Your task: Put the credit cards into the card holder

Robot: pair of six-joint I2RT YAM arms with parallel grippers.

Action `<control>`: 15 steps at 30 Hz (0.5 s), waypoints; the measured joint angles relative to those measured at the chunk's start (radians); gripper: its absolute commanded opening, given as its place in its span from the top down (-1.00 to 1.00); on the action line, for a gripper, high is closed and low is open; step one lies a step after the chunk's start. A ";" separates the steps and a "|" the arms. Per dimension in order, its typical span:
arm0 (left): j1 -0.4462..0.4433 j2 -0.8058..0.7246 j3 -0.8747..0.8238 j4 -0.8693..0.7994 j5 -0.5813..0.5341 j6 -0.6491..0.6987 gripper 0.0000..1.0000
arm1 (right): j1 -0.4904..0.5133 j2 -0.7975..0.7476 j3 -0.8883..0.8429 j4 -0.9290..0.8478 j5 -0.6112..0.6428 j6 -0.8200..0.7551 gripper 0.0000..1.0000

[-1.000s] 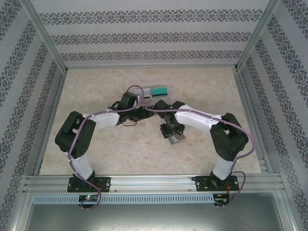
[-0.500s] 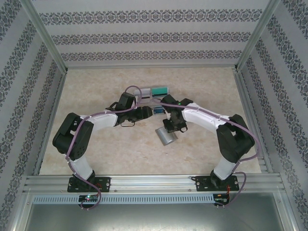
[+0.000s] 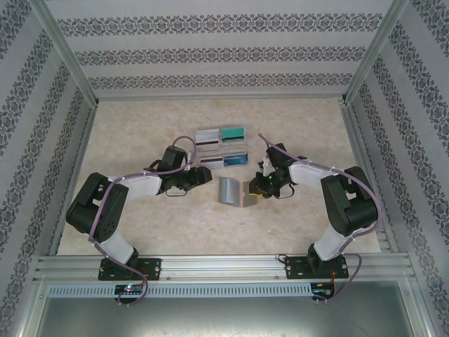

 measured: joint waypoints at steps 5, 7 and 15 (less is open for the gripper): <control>0.000 0.000 -0.011 0.035 0.046 -0.024 -0.23 | 0.000 0.012 -0.010 0.033 -0.003 0.001 0.61; -0.002 0.000 -0.010 0.047 0.058 -0.031 -0.18 | 0.000 0.012 -0.010 0.034 -0.004 0.001 0.61; -0.039 0.080 0.050 0.111 0.114 -0.056 0.05 | -0.007 0.032 -0.010 0.054 -0.021 0.001 0.60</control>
